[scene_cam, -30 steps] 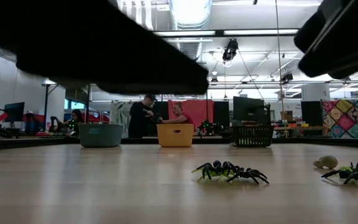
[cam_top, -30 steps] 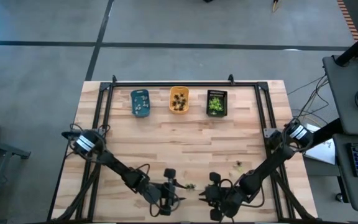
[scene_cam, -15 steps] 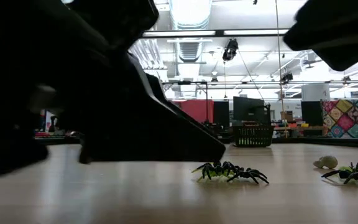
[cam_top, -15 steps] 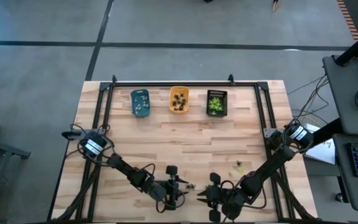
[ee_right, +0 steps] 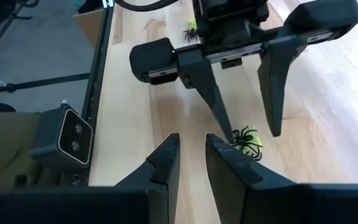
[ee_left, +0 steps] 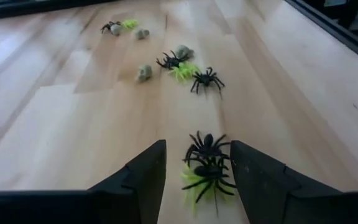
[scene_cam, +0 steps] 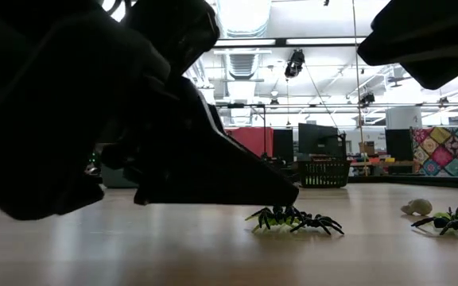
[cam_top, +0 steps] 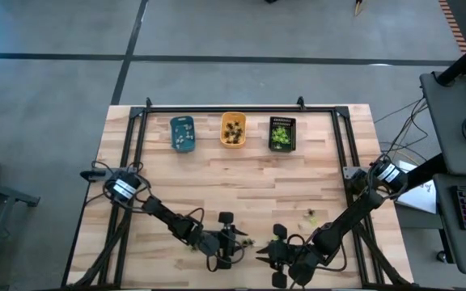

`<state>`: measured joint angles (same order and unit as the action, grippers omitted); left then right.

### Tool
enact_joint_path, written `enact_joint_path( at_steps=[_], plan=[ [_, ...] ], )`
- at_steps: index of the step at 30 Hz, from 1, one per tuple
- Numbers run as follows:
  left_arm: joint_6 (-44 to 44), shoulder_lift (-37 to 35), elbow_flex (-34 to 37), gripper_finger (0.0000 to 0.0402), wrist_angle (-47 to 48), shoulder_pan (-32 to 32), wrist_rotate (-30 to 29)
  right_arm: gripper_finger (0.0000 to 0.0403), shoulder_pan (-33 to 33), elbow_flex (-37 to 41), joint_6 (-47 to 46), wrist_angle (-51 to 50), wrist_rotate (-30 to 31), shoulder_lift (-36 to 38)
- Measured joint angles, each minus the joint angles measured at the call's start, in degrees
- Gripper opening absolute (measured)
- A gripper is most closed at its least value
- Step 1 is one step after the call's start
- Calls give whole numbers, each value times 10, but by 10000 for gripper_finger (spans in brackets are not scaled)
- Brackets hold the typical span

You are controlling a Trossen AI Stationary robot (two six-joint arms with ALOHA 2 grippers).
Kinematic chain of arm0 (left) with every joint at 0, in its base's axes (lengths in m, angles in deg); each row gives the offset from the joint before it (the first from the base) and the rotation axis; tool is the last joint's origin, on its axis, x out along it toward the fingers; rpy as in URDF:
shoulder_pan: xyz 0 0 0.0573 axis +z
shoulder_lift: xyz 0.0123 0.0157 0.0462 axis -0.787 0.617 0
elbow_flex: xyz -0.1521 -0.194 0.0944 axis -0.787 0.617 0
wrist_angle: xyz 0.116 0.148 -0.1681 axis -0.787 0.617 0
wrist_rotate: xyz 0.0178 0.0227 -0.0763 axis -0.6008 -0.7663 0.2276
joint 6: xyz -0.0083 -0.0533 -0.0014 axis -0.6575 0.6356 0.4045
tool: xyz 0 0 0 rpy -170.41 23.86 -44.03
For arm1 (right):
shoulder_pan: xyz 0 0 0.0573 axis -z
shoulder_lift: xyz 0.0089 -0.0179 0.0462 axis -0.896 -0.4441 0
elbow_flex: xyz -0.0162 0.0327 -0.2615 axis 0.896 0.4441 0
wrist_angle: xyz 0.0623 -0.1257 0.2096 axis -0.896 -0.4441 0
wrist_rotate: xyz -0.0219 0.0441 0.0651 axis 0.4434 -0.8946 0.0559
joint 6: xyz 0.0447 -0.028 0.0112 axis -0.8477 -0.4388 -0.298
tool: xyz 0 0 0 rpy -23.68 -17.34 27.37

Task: Sort Halloween decoration
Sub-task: Put the black spider toy into the orange bin

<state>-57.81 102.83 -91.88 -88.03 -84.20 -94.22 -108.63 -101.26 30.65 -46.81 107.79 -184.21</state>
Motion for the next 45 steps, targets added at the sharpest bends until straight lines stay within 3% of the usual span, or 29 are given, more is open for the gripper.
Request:
enact_joint_path(
  at_steps=[19, 35, 45],
  plan=[
    [15, 21, 0, 158, -10, -2, 10, 68, 0, 0, 1, 0, 0, 0],
    [13, 18, 0, 42, -6, -5, 8, 68, 0, 0, 0, 0, 0, 0],
    [13, 7, 0, 36, -5, -5, 8, 68, 0, 0, 0, 0, 0, 0]
  ],
)
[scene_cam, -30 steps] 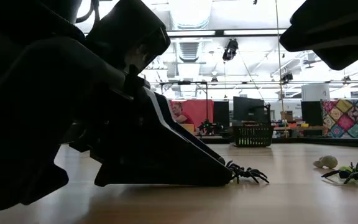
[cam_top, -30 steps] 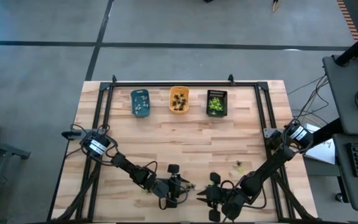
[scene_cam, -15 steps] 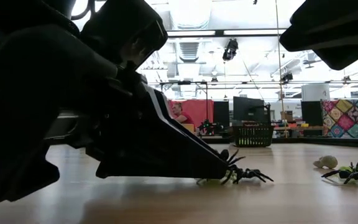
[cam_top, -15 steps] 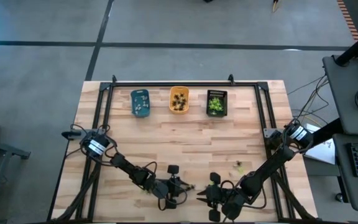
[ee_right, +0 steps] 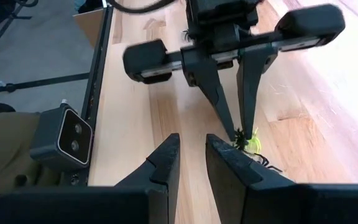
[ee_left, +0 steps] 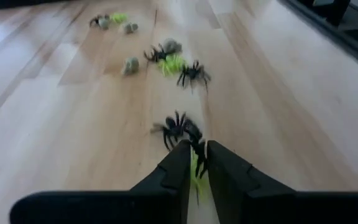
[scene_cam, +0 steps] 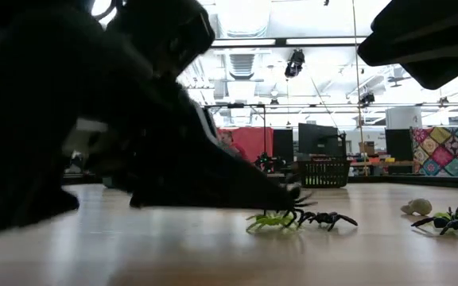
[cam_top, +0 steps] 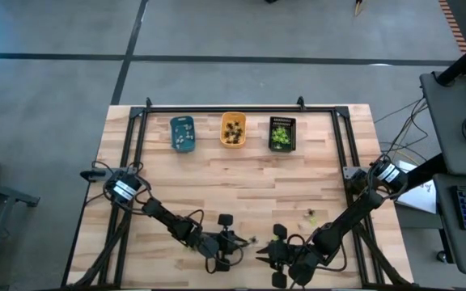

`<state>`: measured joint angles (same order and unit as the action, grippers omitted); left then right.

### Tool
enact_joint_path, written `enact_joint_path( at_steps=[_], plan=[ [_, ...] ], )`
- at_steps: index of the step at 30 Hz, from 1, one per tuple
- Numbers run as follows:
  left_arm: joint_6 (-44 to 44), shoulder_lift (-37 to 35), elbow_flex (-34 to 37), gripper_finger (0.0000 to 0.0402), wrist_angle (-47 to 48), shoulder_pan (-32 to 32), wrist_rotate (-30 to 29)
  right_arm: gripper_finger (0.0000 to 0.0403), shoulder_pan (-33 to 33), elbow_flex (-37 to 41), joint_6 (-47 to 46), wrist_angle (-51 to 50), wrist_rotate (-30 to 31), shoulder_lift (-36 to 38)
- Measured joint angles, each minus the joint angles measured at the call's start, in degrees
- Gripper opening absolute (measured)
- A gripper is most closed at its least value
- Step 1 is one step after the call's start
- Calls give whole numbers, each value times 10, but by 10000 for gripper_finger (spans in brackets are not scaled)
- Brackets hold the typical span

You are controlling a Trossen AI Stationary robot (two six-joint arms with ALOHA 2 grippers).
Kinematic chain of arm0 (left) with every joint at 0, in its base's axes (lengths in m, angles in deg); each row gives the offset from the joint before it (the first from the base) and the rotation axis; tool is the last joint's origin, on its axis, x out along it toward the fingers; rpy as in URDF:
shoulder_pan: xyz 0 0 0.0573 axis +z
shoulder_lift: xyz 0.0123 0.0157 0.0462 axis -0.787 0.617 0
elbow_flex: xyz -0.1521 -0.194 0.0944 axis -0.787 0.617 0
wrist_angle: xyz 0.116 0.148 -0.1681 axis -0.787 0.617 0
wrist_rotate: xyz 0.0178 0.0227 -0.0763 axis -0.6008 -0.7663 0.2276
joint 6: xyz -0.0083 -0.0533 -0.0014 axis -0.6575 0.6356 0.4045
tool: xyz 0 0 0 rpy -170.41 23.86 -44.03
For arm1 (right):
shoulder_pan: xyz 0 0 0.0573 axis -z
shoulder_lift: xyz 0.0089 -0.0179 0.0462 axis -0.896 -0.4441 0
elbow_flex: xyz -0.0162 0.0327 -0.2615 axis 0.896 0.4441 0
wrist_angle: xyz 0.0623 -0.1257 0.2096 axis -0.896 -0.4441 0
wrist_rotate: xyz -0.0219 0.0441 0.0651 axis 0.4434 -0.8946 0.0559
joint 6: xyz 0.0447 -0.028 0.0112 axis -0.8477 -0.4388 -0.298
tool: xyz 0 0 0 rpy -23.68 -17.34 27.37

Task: Sort Halloween decoration
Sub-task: Put the black spider toy into the orange bin

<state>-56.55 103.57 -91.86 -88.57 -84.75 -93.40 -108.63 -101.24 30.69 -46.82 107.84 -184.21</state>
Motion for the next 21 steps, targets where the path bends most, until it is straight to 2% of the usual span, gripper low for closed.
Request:
enact_joint_path(
  at_steps=[7, 11, 21],
  plan=[
    [-9, -27, 0, 33, 12, 0, -19, 68, 0, 0, 0, 0, 0, 0],
    [-11, -36, 0, 5, 34, 0, -26, 68, 0, 0, 0, 0, 0, 0],
    [1, -36, -1, 32, 33, -2, 1, 68, 0, 0, 5, 0, 0, -3]
  ],
)
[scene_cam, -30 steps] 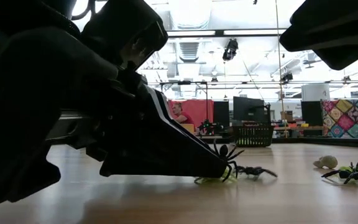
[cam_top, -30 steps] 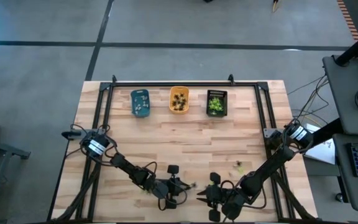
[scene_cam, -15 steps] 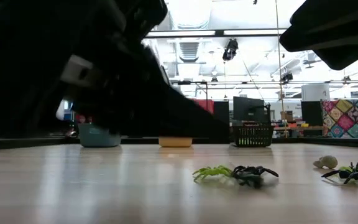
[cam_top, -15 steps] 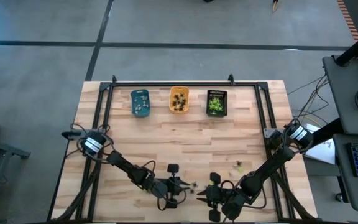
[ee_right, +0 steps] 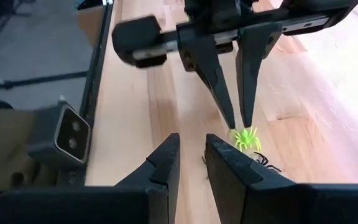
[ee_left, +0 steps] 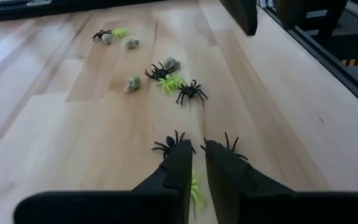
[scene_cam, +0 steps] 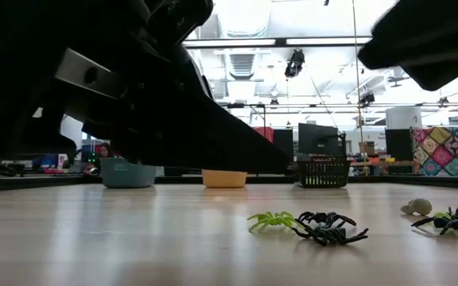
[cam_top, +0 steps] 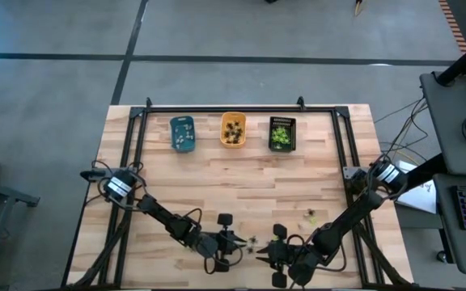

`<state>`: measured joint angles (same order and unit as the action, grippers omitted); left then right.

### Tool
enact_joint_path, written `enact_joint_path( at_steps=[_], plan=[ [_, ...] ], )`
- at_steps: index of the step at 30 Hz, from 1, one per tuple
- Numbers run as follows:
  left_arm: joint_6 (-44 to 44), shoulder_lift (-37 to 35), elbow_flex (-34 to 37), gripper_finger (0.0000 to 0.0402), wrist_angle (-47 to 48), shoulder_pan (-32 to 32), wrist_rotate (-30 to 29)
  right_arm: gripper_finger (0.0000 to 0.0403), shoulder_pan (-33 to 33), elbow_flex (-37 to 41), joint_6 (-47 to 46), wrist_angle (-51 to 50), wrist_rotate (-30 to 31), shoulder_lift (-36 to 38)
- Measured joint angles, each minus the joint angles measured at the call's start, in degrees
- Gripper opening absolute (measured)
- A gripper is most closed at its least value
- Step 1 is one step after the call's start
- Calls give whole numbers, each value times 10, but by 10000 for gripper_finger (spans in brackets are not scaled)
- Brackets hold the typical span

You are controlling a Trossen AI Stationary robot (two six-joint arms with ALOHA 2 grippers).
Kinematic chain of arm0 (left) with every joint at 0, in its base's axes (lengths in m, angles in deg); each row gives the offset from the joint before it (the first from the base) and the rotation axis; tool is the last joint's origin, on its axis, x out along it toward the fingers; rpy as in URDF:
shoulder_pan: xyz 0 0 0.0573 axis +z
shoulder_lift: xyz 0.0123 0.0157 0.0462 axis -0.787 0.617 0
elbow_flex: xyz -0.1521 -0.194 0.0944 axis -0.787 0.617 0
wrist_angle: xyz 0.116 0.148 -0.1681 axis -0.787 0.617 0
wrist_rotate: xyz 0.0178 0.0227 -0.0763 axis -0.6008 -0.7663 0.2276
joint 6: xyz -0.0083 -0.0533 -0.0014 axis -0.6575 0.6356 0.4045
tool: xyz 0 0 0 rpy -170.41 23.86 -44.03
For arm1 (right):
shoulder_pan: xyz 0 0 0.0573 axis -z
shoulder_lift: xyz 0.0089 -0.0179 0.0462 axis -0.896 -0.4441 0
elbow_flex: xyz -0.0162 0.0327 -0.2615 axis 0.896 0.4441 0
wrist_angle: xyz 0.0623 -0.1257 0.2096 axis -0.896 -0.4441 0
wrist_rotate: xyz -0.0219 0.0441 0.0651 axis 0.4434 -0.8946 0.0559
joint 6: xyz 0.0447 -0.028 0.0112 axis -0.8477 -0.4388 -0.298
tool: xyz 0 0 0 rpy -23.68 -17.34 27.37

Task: Sort Halloween decoration
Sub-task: Put the black spider toy into the orange bin

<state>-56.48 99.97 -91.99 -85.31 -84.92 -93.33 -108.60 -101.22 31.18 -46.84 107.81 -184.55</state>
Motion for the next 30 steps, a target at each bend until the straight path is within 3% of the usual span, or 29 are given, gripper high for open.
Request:
enact_joint_path(
  at_steps=[6, 12, 24, 30],
  plan=[
    [-18, -12, 0, 52, 14, -4, 0, 68, 3, 0, 50, -2, -3, -20],
    [-30, -69, 1, 53, 90, -21, -35, 75, 12, 0, 82, 2, 5, -39],
    [-31, -183, 2, 49, 176, -60, -184, 170, 46, 0, 113, 14, -11, -42],
    [-54, -263, 2, 49, 250, -87, -253, 184, 50, 0, 121, 17, -25, -42]
  ],
)
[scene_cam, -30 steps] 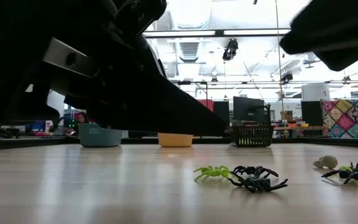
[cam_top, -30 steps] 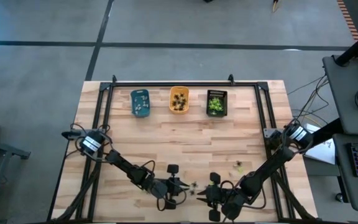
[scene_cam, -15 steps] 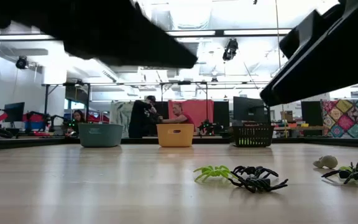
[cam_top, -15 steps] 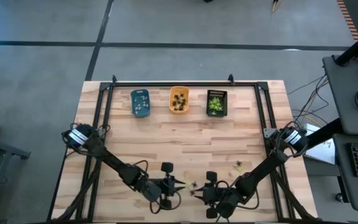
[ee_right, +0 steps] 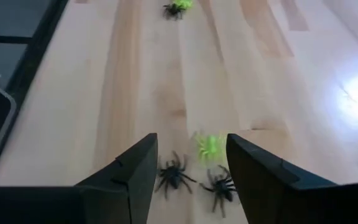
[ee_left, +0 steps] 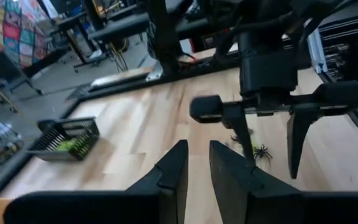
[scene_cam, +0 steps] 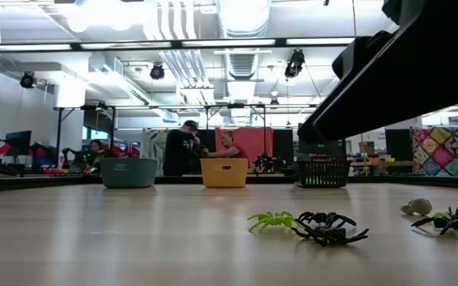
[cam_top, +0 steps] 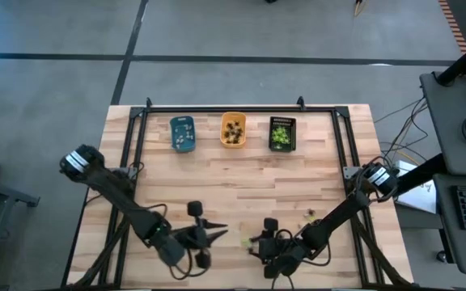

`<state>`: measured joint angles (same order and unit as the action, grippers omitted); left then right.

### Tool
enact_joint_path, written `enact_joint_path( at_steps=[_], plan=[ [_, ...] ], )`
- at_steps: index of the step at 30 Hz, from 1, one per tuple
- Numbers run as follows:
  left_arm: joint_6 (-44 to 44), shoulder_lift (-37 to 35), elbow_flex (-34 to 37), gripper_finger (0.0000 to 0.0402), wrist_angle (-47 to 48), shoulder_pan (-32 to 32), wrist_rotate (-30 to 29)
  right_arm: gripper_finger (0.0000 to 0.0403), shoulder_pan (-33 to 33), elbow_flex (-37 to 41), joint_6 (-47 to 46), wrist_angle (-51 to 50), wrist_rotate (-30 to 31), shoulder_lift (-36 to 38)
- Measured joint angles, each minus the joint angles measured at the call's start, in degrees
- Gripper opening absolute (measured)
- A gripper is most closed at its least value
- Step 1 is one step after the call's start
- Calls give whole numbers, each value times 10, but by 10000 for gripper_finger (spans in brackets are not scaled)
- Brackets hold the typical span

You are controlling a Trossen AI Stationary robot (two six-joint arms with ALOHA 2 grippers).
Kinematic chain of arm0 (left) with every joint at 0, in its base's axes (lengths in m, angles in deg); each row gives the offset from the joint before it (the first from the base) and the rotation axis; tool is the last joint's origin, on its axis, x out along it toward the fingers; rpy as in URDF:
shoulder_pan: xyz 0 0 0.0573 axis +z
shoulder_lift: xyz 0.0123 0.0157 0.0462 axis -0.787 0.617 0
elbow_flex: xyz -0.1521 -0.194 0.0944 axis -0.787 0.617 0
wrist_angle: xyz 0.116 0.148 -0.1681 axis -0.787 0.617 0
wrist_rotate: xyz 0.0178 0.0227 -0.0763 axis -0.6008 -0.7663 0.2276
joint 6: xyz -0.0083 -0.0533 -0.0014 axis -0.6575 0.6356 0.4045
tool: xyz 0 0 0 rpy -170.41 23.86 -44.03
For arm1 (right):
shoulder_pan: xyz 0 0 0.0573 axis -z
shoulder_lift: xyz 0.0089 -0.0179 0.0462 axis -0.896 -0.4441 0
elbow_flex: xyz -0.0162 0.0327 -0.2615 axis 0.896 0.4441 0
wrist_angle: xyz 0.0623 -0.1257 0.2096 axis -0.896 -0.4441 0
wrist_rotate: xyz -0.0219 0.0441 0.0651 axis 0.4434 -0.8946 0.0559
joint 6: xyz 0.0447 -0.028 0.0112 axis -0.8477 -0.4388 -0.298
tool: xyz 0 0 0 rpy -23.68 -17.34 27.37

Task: Sort Halloween decoration
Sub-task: Put the black spider toy into the orange bin

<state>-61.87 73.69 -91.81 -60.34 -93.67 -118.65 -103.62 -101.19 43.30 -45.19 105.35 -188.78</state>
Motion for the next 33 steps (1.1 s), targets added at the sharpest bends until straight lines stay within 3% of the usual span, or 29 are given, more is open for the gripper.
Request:
enact_joint_path(
  at_steps=[6, 12, 26, 33],
  plan=[
    [-21, -76, 6, 49, 74, -24, -9, 177, 3, 0, -6, 24, -12, -3],
    [-16, -110, 17, 49, 87, -32, -9, 177, 7, 0, -13, 25, -13, -3],
    [39, -112, 42, 49, 84, -33, -19, 177, 7, -1, -36, 21, -32, -59],
    [39, -111, 42, 49, 84, -33, -19, 154, 6, -2, -24, -5, -32, -58]
  ],
)
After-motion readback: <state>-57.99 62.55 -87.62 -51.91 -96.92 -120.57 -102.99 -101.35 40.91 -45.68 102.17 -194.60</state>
